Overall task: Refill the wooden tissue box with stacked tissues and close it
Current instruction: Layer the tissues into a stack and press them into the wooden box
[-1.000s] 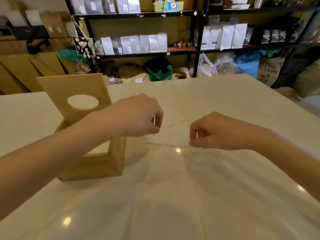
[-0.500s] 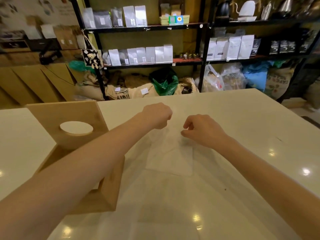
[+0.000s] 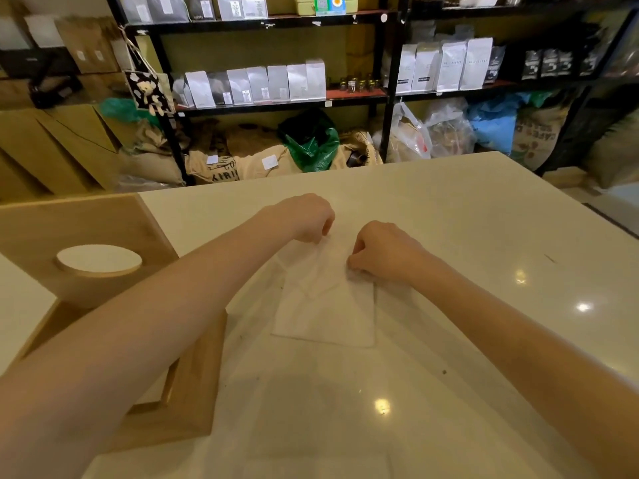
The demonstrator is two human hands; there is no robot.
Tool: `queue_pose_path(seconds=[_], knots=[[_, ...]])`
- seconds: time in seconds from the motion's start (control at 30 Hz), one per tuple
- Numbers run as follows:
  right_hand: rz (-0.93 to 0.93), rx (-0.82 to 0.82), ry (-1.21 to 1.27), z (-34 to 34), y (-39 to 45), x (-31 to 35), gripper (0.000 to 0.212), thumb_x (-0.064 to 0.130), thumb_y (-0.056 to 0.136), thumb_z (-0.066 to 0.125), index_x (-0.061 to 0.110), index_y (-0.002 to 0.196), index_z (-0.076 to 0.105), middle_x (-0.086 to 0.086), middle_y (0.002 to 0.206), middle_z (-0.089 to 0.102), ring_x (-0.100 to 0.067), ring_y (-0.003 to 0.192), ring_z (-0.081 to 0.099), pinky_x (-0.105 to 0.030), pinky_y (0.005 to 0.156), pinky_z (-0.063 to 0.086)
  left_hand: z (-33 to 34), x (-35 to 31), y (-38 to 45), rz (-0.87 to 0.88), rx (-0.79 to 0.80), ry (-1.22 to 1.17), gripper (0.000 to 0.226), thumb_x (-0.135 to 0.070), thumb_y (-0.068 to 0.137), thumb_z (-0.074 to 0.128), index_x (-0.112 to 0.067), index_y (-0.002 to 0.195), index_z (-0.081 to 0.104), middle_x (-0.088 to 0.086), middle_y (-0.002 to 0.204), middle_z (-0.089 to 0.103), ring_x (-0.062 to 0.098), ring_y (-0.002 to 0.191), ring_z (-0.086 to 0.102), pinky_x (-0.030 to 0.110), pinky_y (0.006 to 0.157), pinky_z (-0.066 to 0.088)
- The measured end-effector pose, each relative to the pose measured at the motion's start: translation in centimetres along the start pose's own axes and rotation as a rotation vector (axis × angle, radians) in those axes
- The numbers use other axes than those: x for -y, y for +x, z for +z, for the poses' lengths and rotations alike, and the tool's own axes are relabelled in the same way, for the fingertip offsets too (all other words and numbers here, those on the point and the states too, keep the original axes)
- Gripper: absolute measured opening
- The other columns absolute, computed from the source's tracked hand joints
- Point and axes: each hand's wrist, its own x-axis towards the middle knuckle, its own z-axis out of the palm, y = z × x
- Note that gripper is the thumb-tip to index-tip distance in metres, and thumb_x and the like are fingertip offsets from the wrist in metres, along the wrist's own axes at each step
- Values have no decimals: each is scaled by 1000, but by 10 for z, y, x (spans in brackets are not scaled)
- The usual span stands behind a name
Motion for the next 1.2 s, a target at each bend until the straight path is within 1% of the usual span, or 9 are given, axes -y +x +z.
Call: queue_pose_path(seconds=[0.13,0.3,0.4,0.47,0.53,0.63,0.8,1.0,1.2], knots=[[-16,-4,26,1,0,1,21,22,77,62,7,90,64,-11,95,67,-28,89,62,-31,66,45,-2,-3,-5,-6,-5,32,21,-7,87,53,-8,107,60,12,118,58,27,107,52,28,76,37],[-31,-89,55,-1,-9,0,10,24,78,60,14,79,57,-3,85,60,-22,79,56,-27,53,36,-12,-8,-21,-16,-34,47,19,-5,87,52,-7,104,60,13,112,60,26,95,54,28,73,40],[-69,-171,128,-9,-18,-1,11,24,78,61,12,81,60,-2,84,60,-21,79,56,-30,59,42,-18,-14,-35,-37,-106,29,21,-3,88,49,-6,107,57,13,113,59,24,90,52,28,73,40],[-95,-224,187,-16,-25,-2,10,20,79,61,11,81,62,-2,82,61,-21,79,59,-33,67,48,-22,-18,-46,-53,-161,5,26,-3,89,47,-6,114,55,13,116,57,26,96,54,27,74,39],[-109,-253,250,-23,-31,-5,8,16,80,61,11,84,65,-4,82,64,-18,75,60,-31,66,49,-27,-19,-59,-53,-211,-28,28,-3,90,47,-5,117,55,14,117,59,28,104,56,28,76,40],[-132,-241,323,-33,-40,-10,11,12,81,61,9,88,69,0,74,64,-7,64,55,-19,56,43,-38,-15,-80,-23,-285,-97,22,-3,89,47,-3,103,64,11,99,63,25,91,58,27,70,39],[-222,-294,453,-48,-66,-16,8,18,83,63,15,79,70,0,74,67,-8,66,58,-22,65,48,-52,-12,-121,7,-405,-261,16,-12,89,54,-9,100,65,4,94,61,17,83,52,19,57,36],[-332,-209,598,-54,-112,-8,7,13,84,63,12,80,69,-3,67,70,-6,58,65,-20,64,54,-51,-17,-179,18,-436,-434,16,-19,85,62,-18,100,63,-4,90,60,8,74,56,11,61,40],[-349,-32,703,-41,-160,-2,6,5,79,66,10,77,70,-7,62,68,-11,52,62,-22,58,55,-29,-27,-239,63,-298,-705,16,-18,79,68,-31,81,61,-10,78,67,10,65,68,8,55,51]])
